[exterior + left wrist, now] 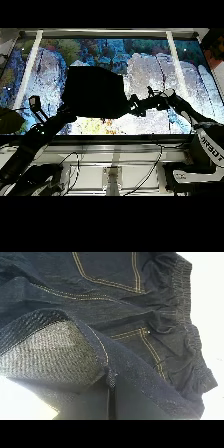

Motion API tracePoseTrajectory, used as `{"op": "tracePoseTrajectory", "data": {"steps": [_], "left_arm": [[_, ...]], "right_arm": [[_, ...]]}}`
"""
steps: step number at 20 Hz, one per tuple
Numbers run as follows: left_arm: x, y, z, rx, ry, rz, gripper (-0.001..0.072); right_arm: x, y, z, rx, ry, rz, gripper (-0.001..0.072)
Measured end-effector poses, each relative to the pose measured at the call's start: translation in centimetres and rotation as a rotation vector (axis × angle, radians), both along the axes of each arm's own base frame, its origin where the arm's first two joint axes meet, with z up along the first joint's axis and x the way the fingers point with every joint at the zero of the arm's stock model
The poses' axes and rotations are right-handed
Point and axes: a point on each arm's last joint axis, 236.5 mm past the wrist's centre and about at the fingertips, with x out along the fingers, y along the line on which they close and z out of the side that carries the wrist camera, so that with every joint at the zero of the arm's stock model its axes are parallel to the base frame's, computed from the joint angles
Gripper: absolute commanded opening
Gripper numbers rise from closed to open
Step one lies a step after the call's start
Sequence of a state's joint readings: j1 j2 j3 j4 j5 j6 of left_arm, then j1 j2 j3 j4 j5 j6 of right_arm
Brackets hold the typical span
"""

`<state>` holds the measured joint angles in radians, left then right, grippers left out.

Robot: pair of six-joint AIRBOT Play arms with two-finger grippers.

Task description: Fold the clothes and pants, and hang the long-sleeved shirts on hangers.

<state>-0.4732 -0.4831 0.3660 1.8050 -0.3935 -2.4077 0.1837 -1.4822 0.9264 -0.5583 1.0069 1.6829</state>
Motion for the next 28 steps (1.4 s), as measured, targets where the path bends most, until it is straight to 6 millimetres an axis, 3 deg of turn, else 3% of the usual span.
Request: {"op": "tracePoseTrajectory", "data": {"steps": [7, 16, 21, 24, 26, 28], "left_arm": [[-0.1, 0.1, -0.1, 0.01, 0.004, -0.001, 0.0012], [-0.2, 0.1, -0.2, 0.011, 0.006, -0.001, 0.0011], [-0.2, 0.1, -0.2, 0.011, 0.006, -0.001, 0.0012], [-0.2, 0.1, -0.1, 0.011, 0.006, -0.001, 0.0011], [-0.2, 0.1, -0.1, 0.011, 0.006, -0.001, 0.0012], [-0.2, 0.1, -0.1, 0.011, 0.006, -0.001, 0.0011]], "right_arm": [[-1.2, -0.1, -2.8, -0.061, 0.094, 0.0, 0.0481], [0.1, 0.1, -4.8, -0.052, 0.104, -0.058, 0.0478], [1.4, 0.4, -5.3, -0.026, 0.084, -0.103, 0.0431], [2.2, 0.3, -5.6, -0.03, 0.069, -0.132, 0.0302], [2.5, 0.1, -5.7, -0.036, 0.059, -0.142, 0.0056], [2.6, 0.2, -5.7, -0.032, 0.058, -0.144, 0.0033]]}}
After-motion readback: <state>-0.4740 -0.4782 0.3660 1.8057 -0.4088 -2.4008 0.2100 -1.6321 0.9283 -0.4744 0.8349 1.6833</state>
